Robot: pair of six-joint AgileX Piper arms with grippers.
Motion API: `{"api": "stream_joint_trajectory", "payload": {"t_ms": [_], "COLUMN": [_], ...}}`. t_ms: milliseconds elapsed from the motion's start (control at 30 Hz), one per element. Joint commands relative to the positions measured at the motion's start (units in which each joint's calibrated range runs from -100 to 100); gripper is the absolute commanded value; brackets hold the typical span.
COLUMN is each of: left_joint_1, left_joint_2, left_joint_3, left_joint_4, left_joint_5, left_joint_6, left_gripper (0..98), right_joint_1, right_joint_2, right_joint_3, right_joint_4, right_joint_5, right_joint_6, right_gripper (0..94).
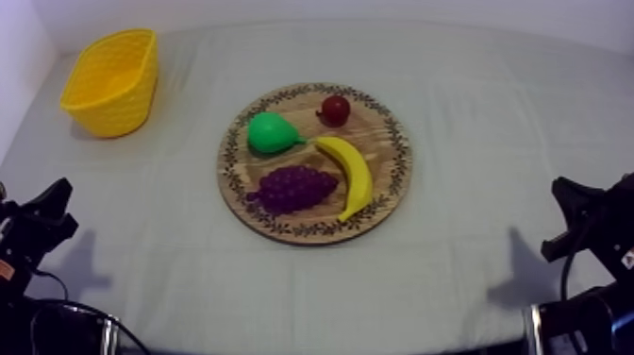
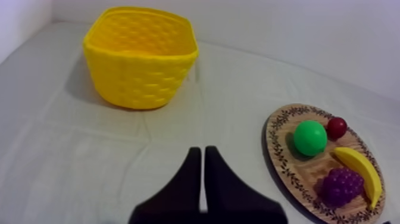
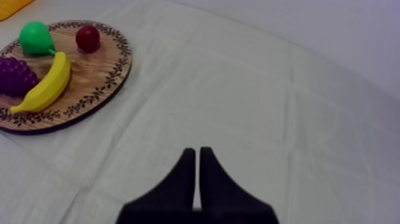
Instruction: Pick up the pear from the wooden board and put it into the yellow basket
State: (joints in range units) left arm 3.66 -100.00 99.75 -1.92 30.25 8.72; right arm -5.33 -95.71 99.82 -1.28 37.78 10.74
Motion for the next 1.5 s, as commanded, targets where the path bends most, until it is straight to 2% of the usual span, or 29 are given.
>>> {"api": "stream_joint_trajectory", "payload": {"t_ms": [0, 533, 700, 867, 1000, 1233, 1467], "left_joint_1": [0.00, 0.00, 0.77, 3.05, 6.02, 8.50, 11.61], "left_joint_2": [0.00, 0.00, 0.00, 0.00, 1.49, 10.51, 21.84], "left_joint_3": [0.03, 0.03, 0.03, -1.13, -2.07, -4.09, -11.82], "left_joint_4": [-0.01, -0.01, 0.07, 0.19, 0.18, 1.28, 1.53], "left_joint_5": [-0.02, 0.28, 0.98, 4.93, 7.28, 6.31, 7.55], "left_joint_6": [0.05, 0.05, -5.76, -4.78, -5.45, -7.28, -8.40], "left_gripper": [0.0, 0.0, 0.0, 0.0, 0.0, 0.0, 0.0], "right_joint_1": [-0.03, -0.03, -0.03, -0.03, -0.03, -0.03, -0.03], "right_joint_2": [-0.04, -0.04, -0.04, -0.04, -0.04, -0.04, -0.04], "right_joint_3": [-0.05, -0.05, -0.05, -0.05, -0.05, -0.05, -0.05], "right_joint_4": [-0.01, -0.01, -0.01, -0.01, -0.01, -0.01, -0.01], "right_joint_5": [0.04, 0.04, 0.04, 0.04, 0.04, 0.04, 0.04], "right_joint_6": [-0.07, -0.04, -0.05, -0.04, -0.05, -0.03, -0.02], "right_gripper": [0.4, 0.4, 0.4, 0.4, 0.4, 0.4, 0.4]}}
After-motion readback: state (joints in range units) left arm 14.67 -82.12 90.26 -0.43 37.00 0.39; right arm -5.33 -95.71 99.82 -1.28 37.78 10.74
